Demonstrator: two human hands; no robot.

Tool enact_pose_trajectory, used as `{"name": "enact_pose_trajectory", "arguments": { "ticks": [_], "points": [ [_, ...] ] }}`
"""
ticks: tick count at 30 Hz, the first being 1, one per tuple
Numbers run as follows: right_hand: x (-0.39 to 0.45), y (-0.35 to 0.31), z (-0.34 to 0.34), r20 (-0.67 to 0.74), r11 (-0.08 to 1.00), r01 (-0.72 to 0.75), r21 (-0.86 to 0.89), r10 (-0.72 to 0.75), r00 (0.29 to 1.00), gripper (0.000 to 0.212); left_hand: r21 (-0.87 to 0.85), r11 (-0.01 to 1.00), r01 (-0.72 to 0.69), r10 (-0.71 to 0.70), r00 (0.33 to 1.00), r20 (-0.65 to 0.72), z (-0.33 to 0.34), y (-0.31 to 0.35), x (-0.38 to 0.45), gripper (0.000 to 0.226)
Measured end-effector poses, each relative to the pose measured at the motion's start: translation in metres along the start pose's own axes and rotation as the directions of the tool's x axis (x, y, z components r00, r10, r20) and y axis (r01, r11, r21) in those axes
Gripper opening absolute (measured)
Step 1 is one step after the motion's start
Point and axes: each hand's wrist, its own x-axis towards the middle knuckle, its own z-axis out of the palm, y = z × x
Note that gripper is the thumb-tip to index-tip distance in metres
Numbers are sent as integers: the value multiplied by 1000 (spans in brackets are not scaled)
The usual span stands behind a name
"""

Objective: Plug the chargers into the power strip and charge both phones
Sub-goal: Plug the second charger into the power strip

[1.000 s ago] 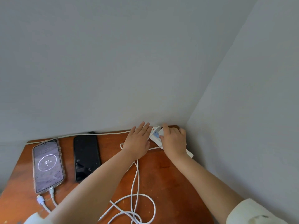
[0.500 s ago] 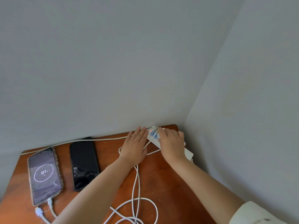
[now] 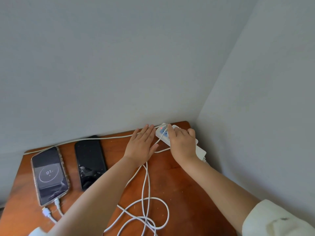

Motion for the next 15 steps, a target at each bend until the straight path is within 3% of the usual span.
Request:
{"name": "enact_pose_trajectory", "arguments": {
  "ticks": [7, 12, 15],
  "points": [
    [11, 7, -8, 19, 998, -20, 61, 19, 1000, 55, -6, 1000, 6, -6, 1000, -9, 4, 0, 4, 79],
    [5, 5, -11, 41, 996, -38, 85, 35, 999, 55, 27, 1000, -10, 10, 1000, -12, 7, -2, 6, 111],
    [0, 4, -9, 10, 995, -39, 95, 39, 999, 53, 42, 999, -10, 11, 1000, -8, 6, -1, 5, 105]
  ]
}}
